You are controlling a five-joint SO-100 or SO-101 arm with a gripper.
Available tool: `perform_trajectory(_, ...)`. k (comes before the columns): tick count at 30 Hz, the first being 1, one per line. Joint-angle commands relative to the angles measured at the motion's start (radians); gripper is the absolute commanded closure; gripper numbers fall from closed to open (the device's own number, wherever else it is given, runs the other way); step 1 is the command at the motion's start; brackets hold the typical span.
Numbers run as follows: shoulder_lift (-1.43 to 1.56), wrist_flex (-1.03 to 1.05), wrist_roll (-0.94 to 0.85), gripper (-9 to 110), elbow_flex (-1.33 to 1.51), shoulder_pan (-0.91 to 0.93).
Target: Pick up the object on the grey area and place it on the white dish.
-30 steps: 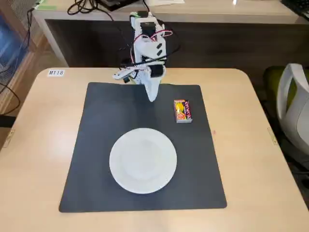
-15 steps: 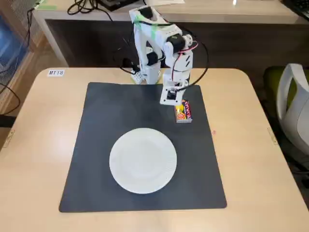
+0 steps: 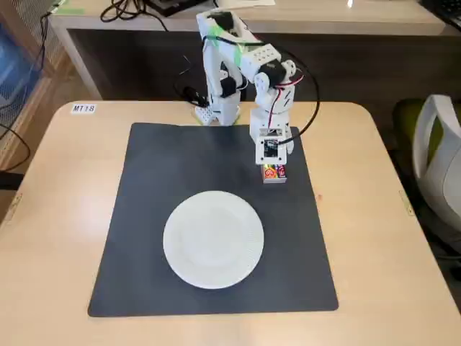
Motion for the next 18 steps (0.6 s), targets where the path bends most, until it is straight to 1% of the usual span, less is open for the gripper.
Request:
perform_trajectory(1, -0.031, -0.02, -0.021, 69, -0.051, 0.009)
perform_trajectory(18, -0.258, -0.086, -0.064, 69, -0.086, 0.021)
